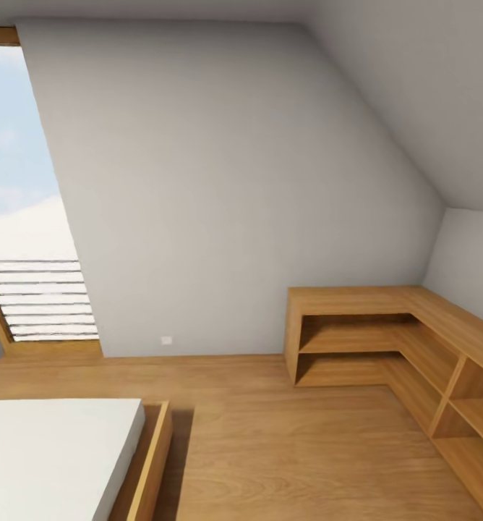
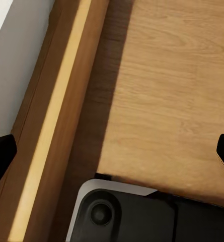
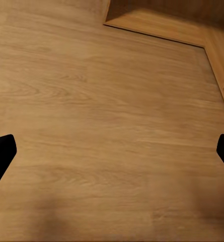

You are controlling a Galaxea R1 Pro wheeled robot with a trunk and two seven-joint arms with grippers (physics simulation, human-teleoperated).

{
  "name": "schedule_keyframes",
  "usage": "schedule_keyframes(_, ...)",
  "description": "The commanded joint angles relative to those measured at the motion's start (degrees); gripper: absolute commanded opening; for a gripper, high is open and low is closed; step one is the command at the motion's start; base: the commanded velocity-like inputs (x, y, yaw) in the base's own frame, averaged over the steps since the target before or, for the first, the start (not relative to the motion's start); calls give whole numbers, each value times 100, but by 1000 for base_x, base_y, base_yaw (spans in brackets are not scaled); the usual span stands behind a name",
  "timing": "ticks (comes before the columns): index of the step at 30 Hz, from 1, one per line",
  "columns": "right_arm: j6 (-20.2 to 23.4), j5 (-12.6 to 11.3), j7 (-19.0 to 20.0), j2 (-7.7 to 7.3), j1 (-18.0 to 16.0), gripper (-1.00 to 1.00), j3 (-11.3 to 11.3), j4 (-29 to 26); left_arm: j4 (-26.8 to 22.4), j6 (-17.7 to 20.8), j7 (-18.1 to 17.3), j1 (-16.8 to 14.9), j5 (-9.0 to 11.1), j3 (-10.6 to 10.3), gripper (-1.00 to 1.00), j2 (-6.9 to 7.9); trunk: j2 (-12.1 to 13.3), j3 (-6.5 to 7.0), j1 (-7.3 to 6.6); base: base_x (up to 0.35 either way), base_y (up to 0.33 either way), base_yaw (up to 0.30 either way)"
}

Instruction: In the bedroom, organize the workspace by keeping the computer under the desk, ensuring the monitor is on the desk, placing the keyboard on the desk next to the monitor, placing the mouse on the desk next to the keyboard, moving the folder from the swivel chair onto the desk next to the mouse, stacking the notebook on top of the folder with the pen on top of the notebook, and positioning the swivel chair next to the desk.

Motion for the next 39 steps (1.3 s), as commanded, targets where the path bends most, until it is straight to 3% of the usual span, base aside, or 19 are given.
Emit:
schedule_keyframes(1,-10,-47,-16,-1,0,100,51,-2,-8,-7,27,4,11,-14,100,0,-2,0,5,320,0,0)
schedule_keyframes(39,-19,-48,-16,-1,0,100,54,-2,-8,-7,26,4,7,-14,100,-2,-2,0,5,320,0,0)
